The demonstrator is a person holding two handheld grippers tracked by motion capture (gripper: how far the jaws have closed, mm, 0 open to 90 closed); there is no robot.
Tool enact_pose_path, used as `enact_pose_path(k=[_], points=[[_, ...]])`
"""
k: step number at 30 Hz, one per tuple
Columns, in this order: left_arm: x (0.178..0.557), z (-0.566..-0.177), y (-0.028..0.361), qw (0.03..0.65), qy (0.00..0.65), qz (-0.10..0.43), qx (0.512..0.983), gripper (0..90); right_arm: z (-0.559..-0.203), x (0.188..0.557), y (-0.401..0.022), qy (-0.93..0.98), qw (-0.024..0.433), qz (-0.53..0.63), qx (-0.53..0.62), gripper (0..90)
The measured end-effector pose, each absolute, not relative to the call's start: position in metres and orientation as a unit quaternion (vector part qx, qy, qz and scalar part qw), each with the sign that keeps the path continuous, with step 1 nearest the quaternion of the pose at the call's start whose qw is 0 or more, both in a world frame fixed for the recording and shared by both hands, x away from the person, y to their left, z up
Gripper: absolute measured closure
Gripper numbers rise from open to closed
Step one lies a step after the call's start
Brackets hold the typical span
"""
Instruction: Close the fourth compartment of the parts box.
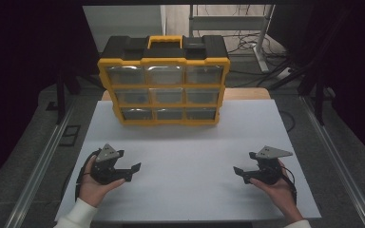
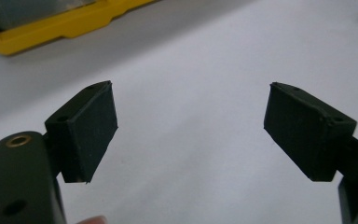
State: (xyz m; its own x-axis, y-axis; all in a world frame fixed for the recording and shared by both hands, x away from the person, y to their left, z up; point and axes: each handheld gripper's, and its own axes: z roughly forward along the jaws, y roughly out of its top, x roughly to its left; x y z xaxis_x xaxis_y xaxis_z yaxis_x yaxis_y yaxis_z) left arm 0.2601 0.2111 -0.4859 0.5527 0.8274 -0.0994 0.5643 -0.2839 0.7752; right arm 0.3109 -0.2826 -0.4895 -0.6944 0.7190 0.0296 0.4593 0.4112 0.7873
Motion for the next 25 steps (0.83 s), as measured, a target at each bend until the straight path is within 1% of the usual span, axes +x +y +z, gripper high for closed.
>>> enact_pose_path(k=[15, 25], points=[[0.2631, -0.4938, 0.2095, 0.397, 0.438, 0.167, 0.789, 16.7, -0.4883, 0.3109, -0.284, 0.82, 0.157, 0.418, 0.358, 13.0], [0.2634, -0.4938, 0.2117, 0.4, 0.44, 0.178, 0.784, 16.2, -0.4879, 0.3114, -0.2844, 0.82, 0.154, 0.422, 0.356, 12.9]])
